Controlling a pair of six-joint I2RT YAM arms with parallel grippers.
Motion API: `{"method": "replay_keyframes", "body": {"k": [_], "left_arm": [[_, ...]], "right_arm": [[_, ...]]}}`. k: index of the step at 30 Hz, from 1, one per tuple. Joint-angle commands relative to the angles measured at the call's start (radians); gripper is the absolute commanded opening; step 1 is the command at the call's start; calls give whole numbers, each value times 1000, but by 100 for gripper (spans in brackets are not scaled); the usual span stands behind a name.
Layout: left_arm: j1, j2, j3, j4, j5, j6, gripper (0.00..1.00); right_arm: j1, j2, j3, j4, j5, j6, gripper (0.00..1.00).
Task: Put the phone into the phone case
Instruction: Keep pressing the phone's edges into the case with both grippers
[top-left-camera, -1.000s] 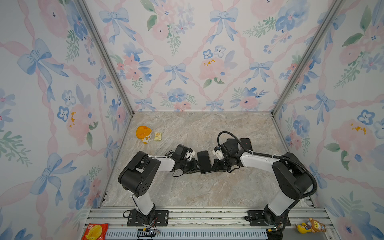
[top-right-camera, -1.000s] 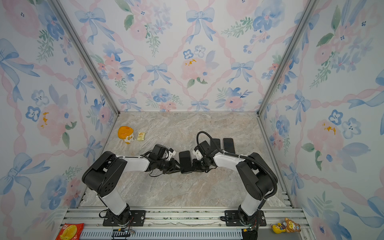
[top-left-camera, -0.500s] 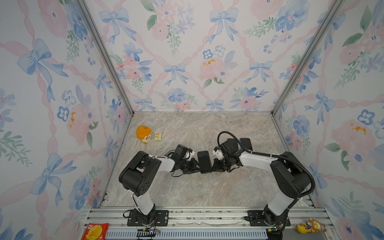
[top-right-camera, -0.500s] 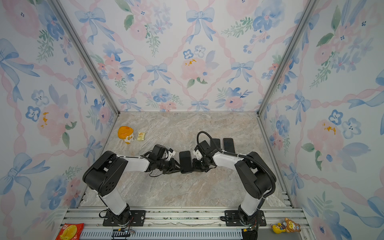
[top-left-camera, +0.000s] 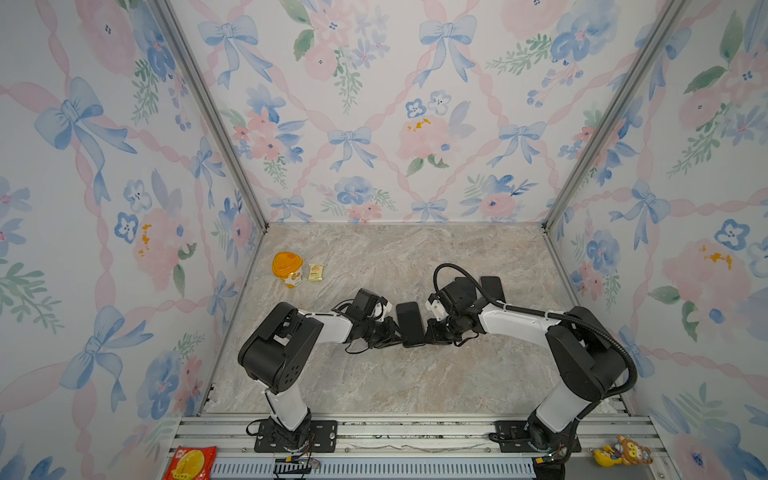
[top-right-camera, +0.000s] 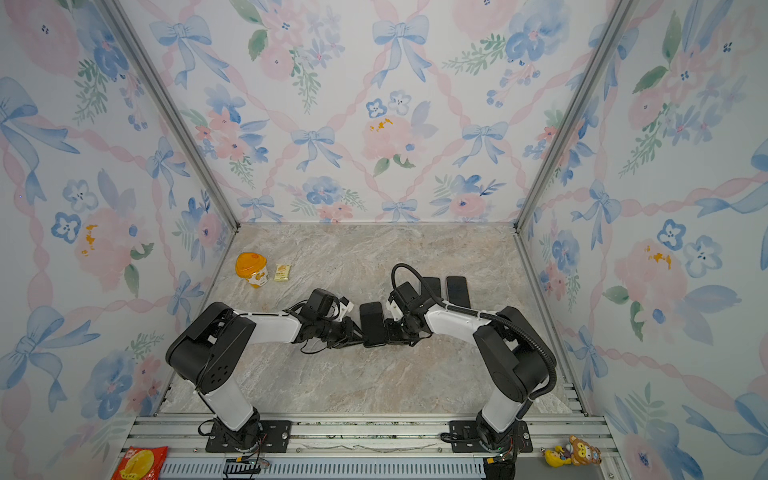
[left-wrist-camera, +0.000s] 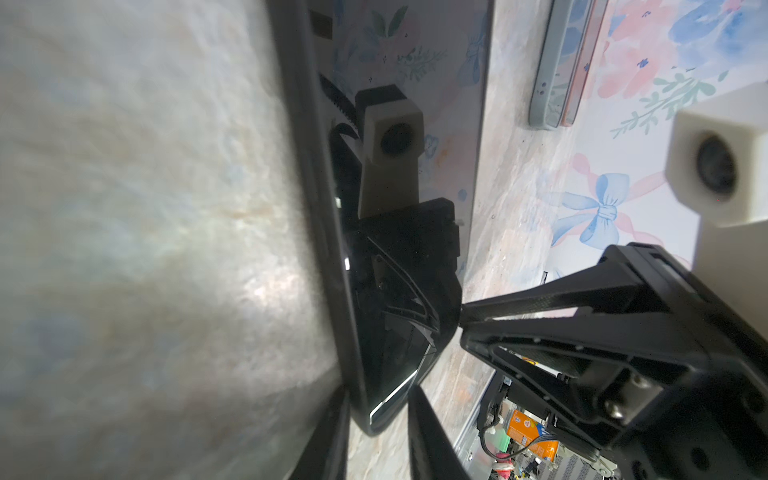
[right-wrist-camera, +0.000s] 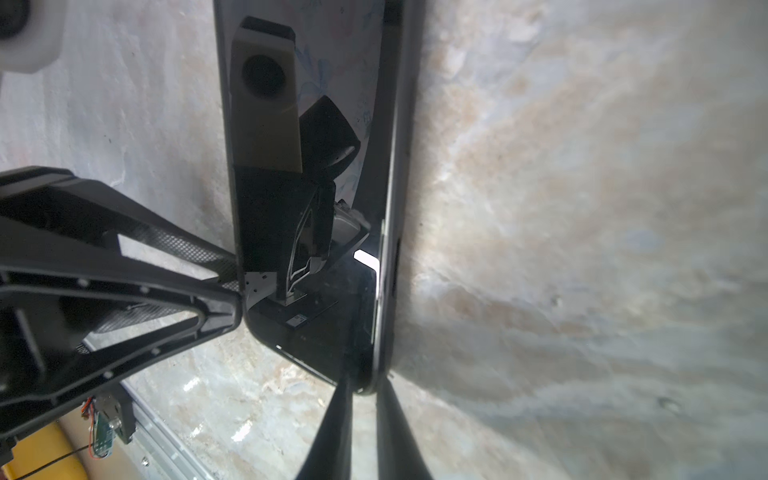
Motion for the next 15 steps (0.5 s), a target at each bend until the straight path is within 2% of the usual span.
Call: {"method": "replay_keyframes", "body": {"k": [1, 6, 11, 15], "left_arm": [[-5, 30, -1, -200, -100, 65, 27], [-18, 50, 43, -206, -95, 66, 29], [-23, 58, 54, -205, -93, 67, 29], [-25, 64, 55, -205, -93, 72, 29]], "right_arm": [[-8, -5, 4, -35, 66, -18, 17], [-8, 25, 5, -7, 67, -6, 26], [-10, 69, 2, 24, 32, -5, 26], [-7, 102, -12, 65, -3, 13, 22]]}}
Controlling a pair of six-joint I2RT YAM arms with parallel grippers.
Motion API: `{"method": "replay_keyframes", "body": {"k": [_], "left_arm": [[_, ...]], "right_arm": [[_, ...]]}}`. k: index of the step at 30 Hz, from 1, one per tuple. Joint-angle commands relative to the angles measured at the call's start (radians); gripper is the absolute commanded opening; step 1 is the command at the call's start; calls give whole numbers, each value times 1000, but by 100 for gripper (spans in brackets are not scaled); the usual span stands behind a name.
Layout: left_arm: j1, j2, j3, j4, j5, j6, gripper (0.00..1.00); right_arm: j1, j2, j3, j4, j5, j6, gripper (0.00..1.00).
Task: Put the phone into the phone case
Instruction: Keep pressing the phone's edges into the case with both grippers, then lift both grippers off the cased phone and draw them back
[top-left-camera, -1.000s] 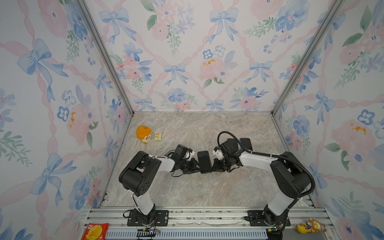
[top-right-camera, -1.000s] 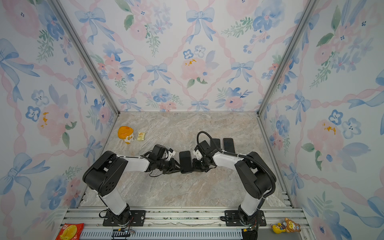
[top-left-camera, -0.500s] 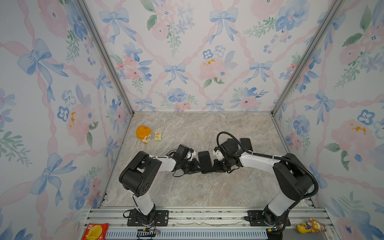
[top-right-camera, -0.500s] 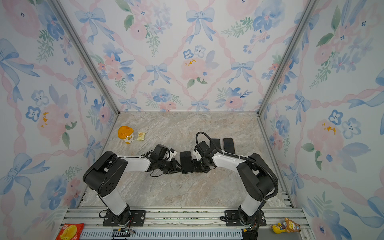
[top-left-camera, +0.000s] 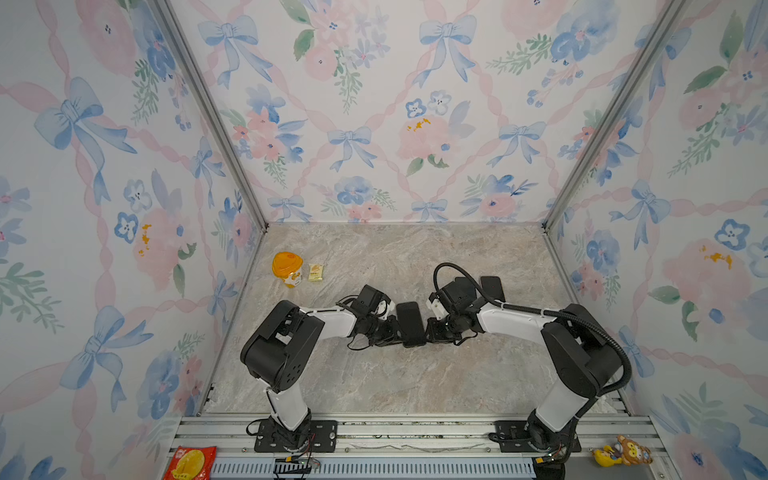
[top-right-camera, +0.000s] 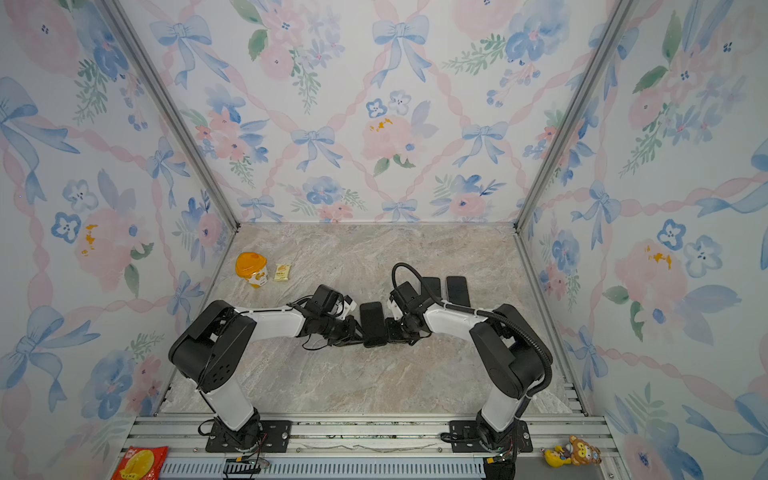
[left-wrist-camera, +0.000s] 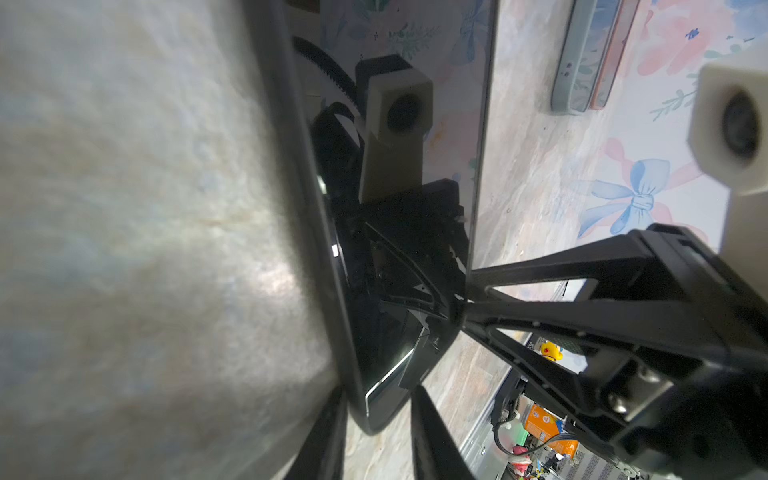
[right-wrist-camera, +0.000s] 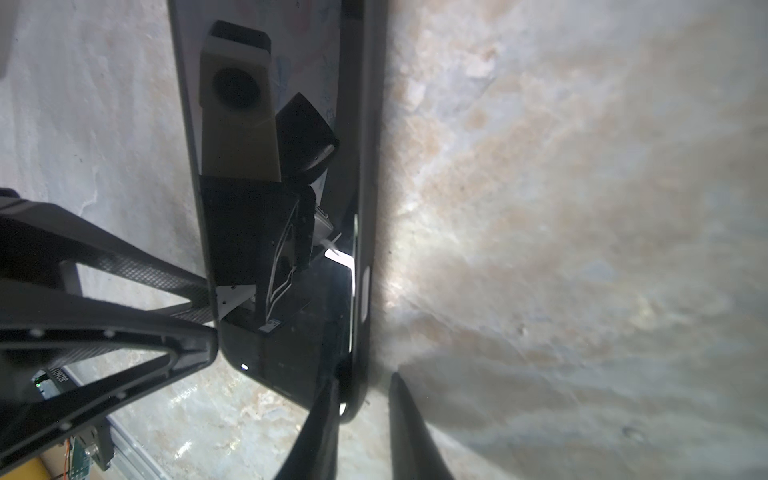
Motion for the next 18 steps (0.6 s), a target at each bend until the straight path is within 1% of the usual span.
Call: {"method": "replay_keyframes", "body": {"k": [1, 8, 12, 18], "left_arm": [[-11, 51, -12, -85, -71, 28, 29], [-19, 54, -1, -84, -74, 31, 28], [-26, 62, 5, -85, -90, 29, 27], [-35, 79, 32, -85, -126, 27, 26]], "right_arm": [[5, 63, -14, 22, -13, 9, 20], [34, 66, -16, 19, 1, 27, 15], [47, 60, -19, 12, 16, 42, 14], [54, 6, -12, -29, 84, 54, 14]]}}
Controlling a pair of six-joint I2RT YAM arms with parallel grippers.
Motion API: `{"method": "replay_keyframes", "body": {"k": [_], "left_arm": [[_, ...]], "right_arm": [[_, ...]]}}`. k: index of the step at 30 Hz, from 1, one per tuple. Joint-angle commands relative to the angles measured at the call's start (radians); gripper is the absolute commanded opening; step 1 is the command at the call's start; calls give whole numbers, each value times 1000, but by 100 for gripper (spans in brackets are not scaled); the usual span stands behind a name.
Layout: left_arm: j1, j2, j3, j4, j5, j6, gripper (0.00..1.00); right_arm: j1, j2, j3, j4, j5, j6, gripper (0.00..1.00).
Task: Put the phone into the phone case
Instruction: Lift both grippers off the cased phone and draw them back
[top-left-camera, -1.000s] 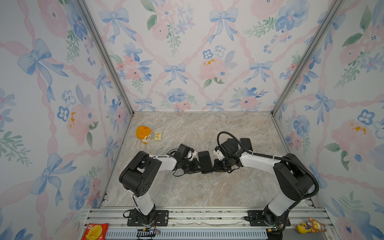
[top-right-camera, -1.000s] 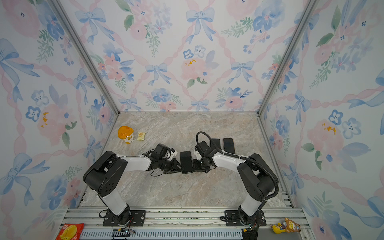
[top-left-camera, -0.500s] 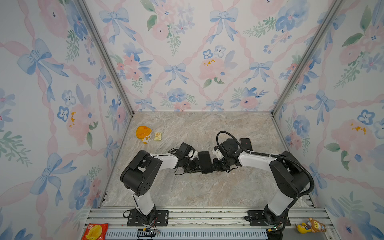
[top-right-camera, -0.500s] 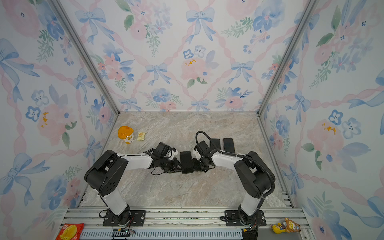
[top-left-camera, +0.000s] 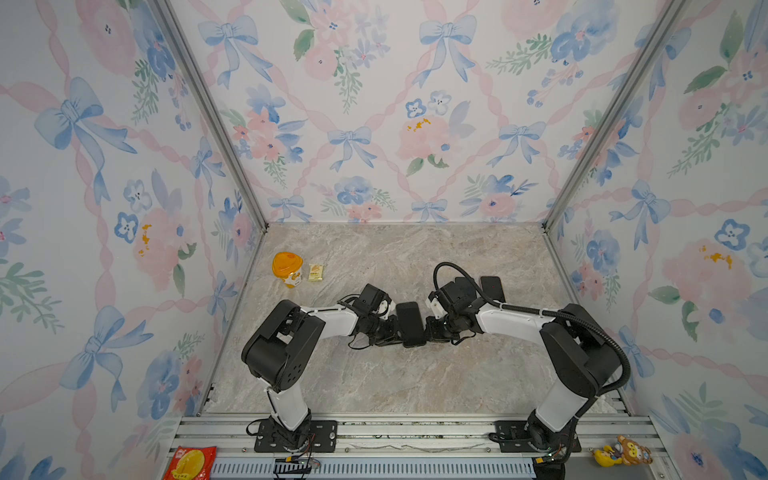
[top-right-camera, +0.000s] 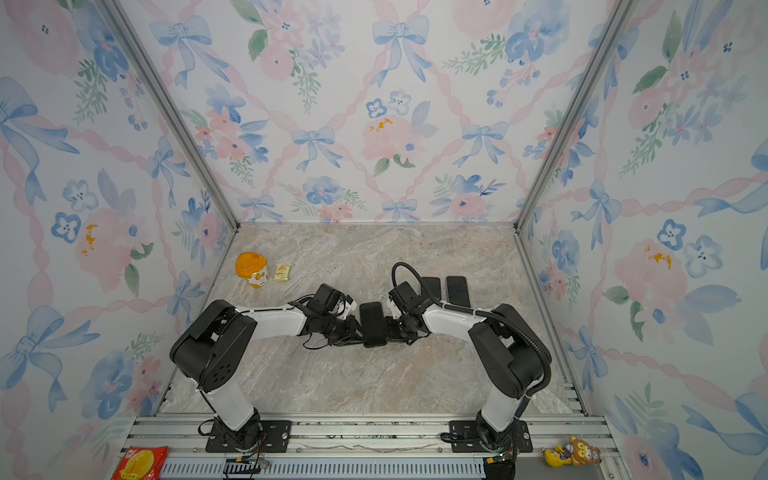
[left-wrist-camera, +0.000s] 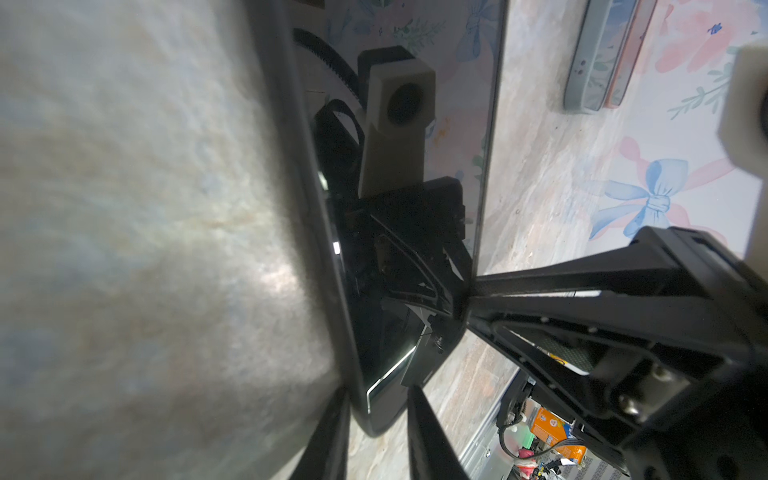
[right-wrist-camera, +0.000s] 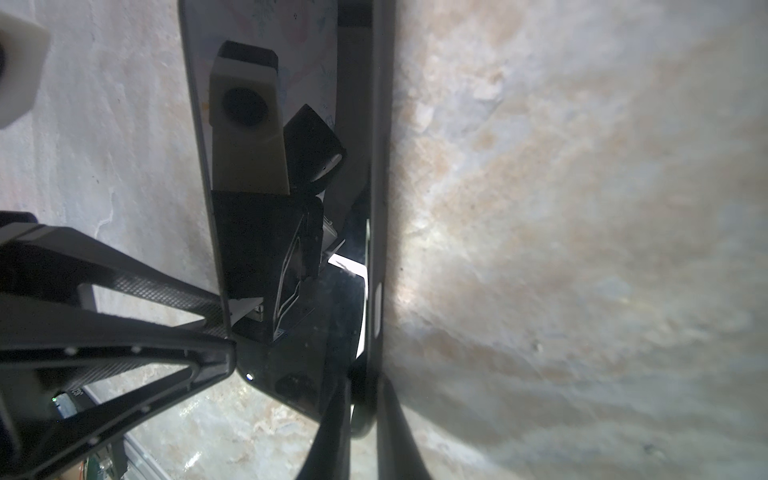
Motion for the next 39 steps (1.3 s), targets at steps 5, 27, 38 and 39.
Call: {"method": "replay_keyframes", "body": {"k": [5, 27, 38, 39], "left_arm": [[-29, 79, 41, -41, -110, 25, 25], [161, -184, -137, -142, -203, 155, 80], [164, -174, -126, -139, -197, 150, 81], [164, -174, -123, -140, -198, 150, 81]], "right_arm": [[38, -50, 21, -140, 175, 16, 29], [178, 241, 388, -338, 460, 108, 97], [179, 311, 436, -401, 549, 128, 72], [174, 309, 444, -407, 564, 121, 70]]}}
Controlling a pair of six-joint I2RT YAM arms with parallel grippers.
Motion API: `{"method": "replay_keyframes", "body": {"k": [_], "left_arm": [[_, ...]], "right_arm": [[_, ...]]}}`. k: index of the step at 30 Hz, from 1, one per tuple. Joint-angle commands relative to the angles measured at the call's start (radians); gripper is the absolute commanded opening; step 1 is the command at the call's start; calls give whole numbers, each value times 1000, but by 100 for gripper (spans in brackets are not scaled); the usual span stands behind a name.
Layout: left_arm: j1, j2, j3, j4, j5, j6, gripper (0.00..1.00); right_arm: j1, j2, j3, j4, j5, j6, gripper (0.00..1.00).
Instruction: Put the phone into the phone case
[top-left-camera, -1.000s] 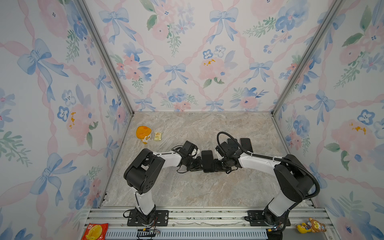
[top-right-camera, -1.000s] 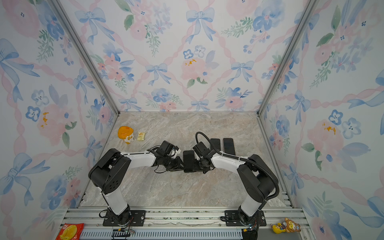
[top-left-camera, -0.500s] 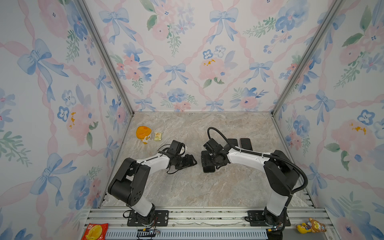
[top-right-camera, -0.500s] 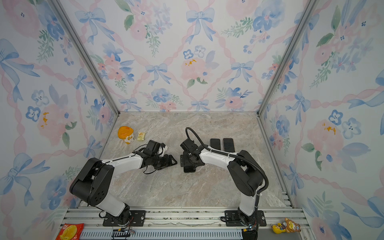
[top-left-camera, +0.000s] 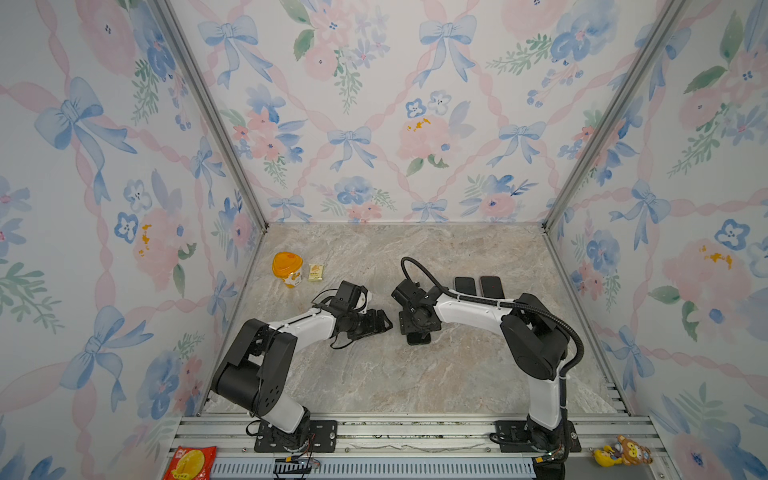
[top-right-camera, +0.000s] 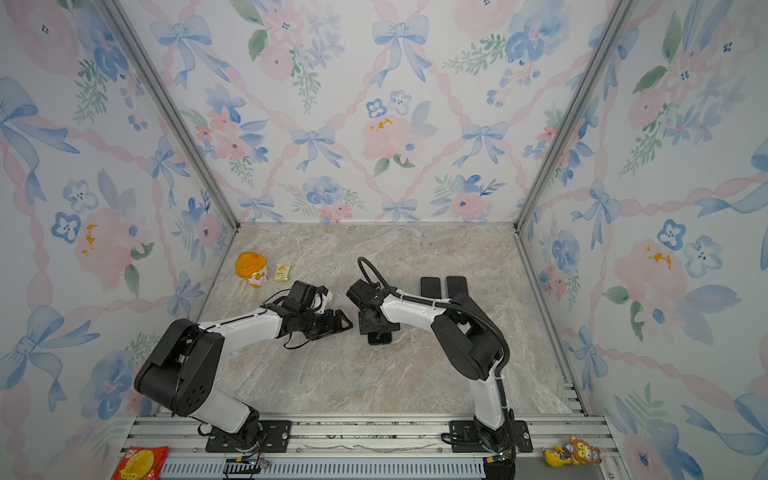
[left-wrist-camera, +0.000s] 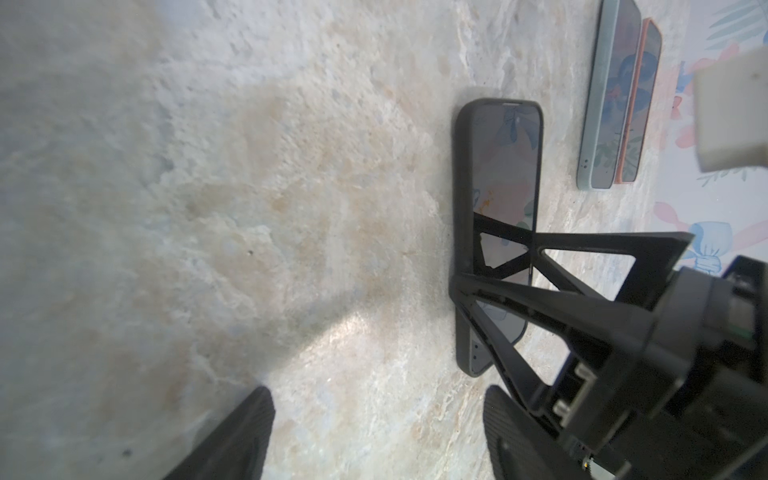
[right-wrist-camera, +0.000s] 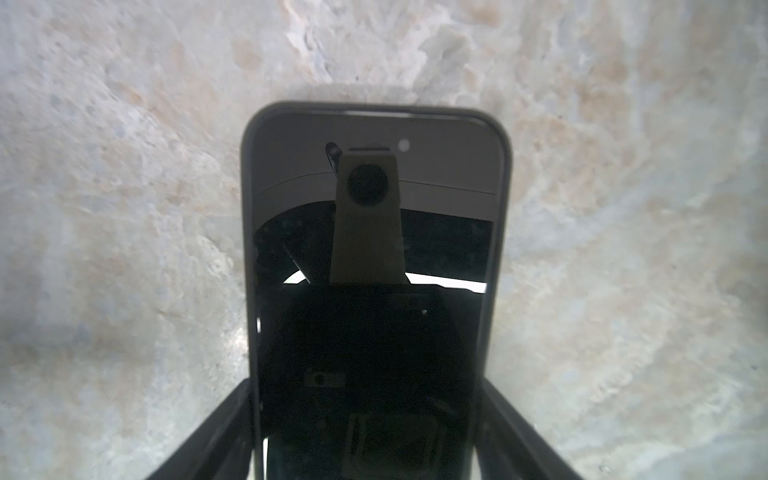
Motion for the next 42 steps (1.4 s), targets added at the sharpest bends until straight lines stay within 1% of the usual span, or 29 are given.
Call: {"method": "replay_keyframes", "body": {"k": [1, 4, 8, 13, 14, 20, 24, 33, 36, 39, 42], "left_arm": [[10, 28, -19, -81, -41, 15, 81], [10, 34, -8, -80, -37, 13, 81], [7, 43, -1, -80, -36, 11, 81], [3, 55, -1, -81, -38, 9, 81], [3, 57, 30, -81, -38, 7, 81], [1, 76, 47, -81, -38, 8, 81], [0, 77, 48, -81, -38, 11, 81], [2, 69, 49, -81, -42, 18, 81], [5, 59, 49, -80, -42, 20, 81], [6, 55, 50, -80, -47, 23, 82], [8, 59, 52, -81, -45, 27, 82]], "right_arm": [[-12, 35, 23, -83, 67, -13, 68], [-43, 23, 53, -93, 87, -50, 65], [-124, 5, 72, -76, 90, -106, 62], [-226, 48, 120, -45, 32, -143, 61], [-237, 59, 135, -44, 23, -146, 61], [-281, 142, 257, -77, -4, -160, 62], [-281, 155, 268, -83, -32, -159, 62], [-271, 154, 245, -102, -58, -165, 68], [-270, 145, 255, -108, -64, -175, 74], [-266, 139, 275, -121, -60, -190, 83], [-263, 129, 283, -125, -59, -197, 85]]}}
